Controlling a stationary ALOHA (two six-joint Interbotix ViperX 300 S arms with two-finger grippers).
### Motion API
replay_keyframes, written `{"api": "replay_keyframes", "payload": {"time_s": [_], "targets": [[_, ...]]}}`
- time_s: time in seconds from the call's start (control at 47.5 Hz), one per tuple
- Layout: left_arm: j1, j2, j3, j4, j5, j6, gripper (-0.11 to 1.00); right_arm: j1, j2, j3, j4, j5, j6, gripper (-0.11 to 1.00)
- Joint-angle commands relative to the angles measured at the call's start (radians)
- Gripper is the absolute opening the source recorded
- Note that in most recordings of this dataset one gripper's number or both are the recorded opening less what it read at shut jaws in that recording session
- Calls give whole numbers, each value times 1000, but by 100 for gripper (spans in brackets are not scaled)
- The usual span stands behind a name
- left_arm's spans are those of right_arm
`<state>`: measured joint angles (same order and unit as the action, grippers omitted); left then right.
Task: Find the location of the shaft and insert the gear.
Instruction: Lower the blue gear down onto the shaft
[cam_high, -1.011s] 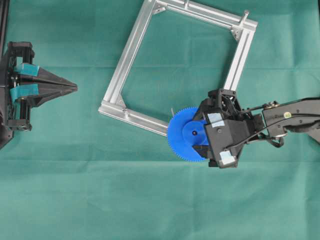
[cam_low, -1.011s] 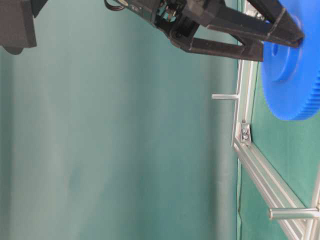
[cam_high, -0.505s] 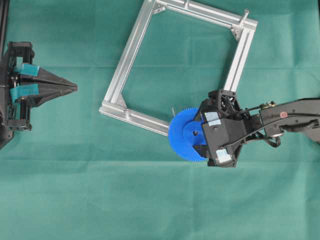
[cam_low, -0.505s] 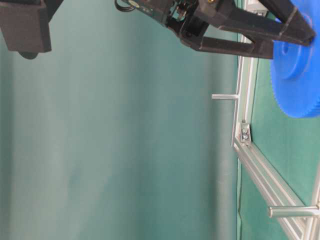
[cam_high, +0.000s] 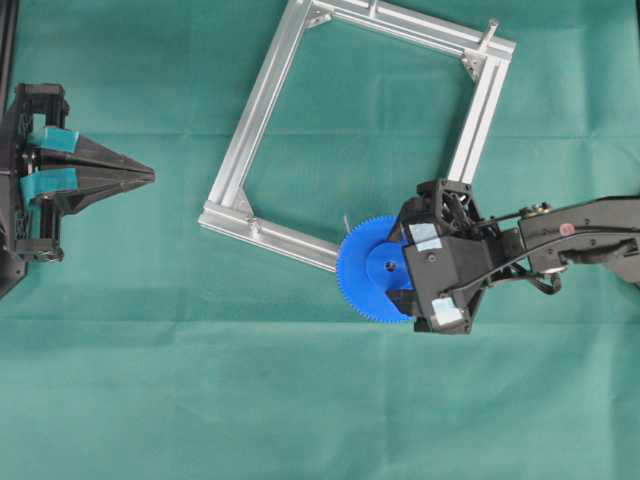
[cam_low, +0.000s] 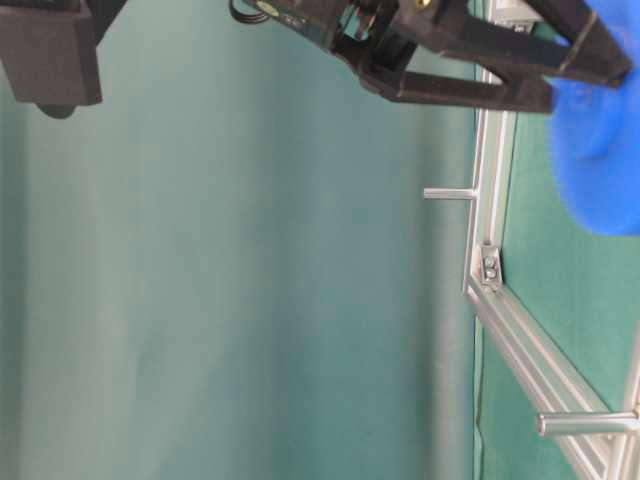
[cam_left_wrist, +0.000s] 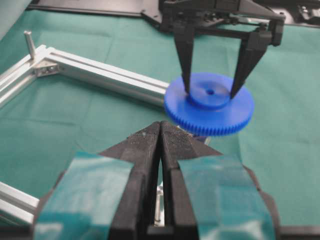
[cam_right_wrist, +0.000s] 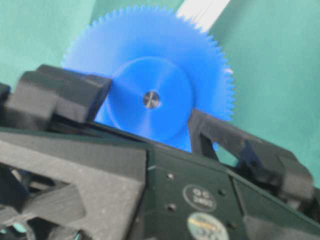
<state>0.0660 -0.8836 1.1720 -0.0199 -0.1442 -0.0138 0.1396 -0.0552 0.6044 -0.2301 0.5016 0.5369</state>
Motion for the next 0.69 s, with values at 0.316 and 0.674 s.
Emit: {"api": "replay_keyframes", "payload": {"time_s": [0.316,0.674], "targets": [[3,6,-17,-2,-3,-2,1,-2,-12,-17,-5,-12,0,90],[3,6,-17,-2,-3,-2,1,-2,-12,-18,-5,-12,0,89]]}}
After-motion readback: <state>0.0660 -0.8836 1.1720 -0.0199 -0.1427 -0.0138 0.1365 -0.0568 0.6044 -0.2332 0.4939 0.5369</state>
